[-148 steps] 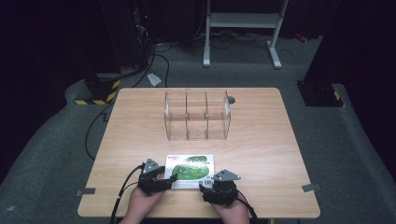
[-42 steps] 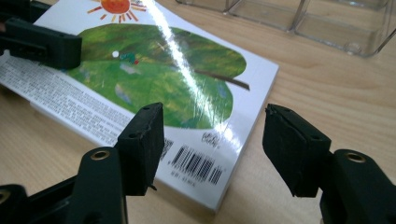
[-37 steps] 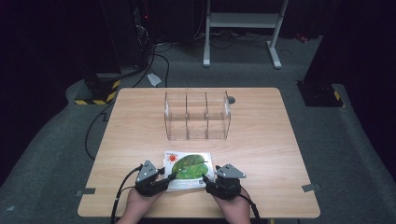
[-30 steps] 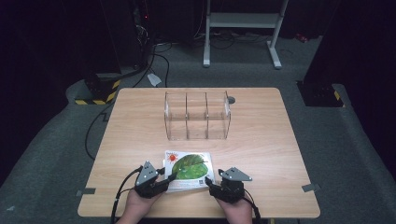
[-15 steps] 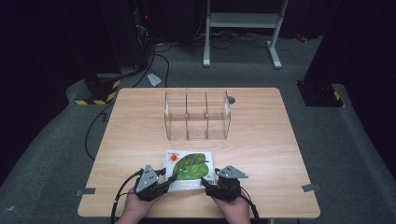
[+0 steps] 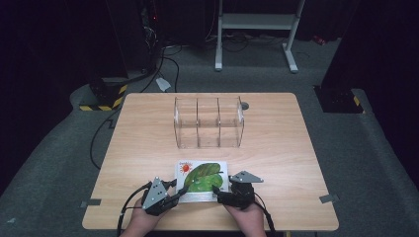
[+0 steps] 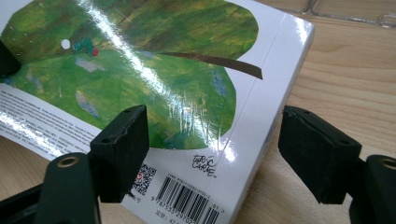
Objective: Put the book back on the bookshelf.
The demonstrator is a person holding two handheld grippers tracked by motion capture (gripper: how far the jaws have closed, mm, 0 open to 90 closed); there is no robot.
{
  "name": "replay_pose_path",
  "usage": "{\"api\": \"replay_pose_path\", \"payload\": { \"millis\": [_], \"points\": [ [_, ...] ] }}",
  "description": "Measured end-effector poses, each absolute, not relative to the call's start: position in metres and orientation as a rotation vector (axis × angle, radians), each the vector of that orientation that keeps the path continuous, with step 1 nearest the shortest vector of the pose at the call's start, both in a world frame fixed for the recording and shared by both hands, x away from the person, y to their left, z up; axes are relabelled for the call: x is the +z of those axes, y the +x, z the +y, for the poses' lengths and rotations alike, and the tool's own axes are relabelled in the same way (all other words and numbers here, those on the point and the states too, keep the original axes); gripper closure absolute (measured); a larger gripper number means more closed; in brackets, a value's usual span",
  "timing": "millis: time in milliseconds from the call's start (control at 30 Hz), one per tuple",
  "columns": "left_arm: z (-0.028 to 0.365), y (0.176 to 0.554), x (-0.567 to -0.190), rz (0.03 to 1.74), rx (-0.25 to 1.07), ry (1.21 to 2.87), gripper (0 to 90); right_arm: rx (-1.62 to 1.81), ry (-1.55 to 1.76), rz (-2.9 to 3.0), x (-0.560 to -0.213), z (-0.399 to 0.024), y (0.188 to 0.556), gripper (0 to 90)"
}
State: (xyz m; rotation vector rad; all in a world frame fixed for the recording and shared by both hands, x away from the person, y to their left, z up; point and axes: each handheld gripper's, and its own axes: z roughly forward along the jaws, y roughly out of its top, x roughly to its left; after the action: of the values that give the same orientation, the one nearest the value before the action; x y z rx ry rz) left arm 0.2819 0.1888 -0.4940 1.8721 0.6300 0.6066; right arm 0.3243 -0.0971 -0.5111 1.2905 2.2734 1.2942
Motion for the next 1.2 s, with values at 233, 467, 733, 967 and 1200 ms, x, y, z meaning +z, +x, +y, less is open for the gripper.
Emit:
{"api": "replay_pose_path", "payload": {
  "millis": [233, 467, 733, 967, 1200],
  "points": [
    [0.188, 0.281, -0.494, 0.618, 0.620, 1.880, 64.7, 1.341, 1.353, 2.308, -0.516, -0.098, 0.333, 18.3],
    [0.188, 0.279, -0.493, 0.610, 0.629, 1.875, 65.0, 1.375, 1.393, 2.340, -0.519, -0.099, 0.340, 12.2],
    [0.189, 0.279, -0.493, 0.585, 0.632, 1.871, 65.1, 1.424, 1.436, 2.378, -0.521, -0.102, 0.347, 9.9],
    [0.189, 0.279, -0.495, 0.609, 0.623, 1.869, 65.0, 1.426, 1.397, 2.413, -0.521, -0.099, 0.346, 13.2],
    [0.188, 0.285, -0.496, 0.672, 0.563, 1.882, 65.8, 1.398, 1.414, 2.357, -0.517, -0.102, 0.341, 21.2]
  ]
}}
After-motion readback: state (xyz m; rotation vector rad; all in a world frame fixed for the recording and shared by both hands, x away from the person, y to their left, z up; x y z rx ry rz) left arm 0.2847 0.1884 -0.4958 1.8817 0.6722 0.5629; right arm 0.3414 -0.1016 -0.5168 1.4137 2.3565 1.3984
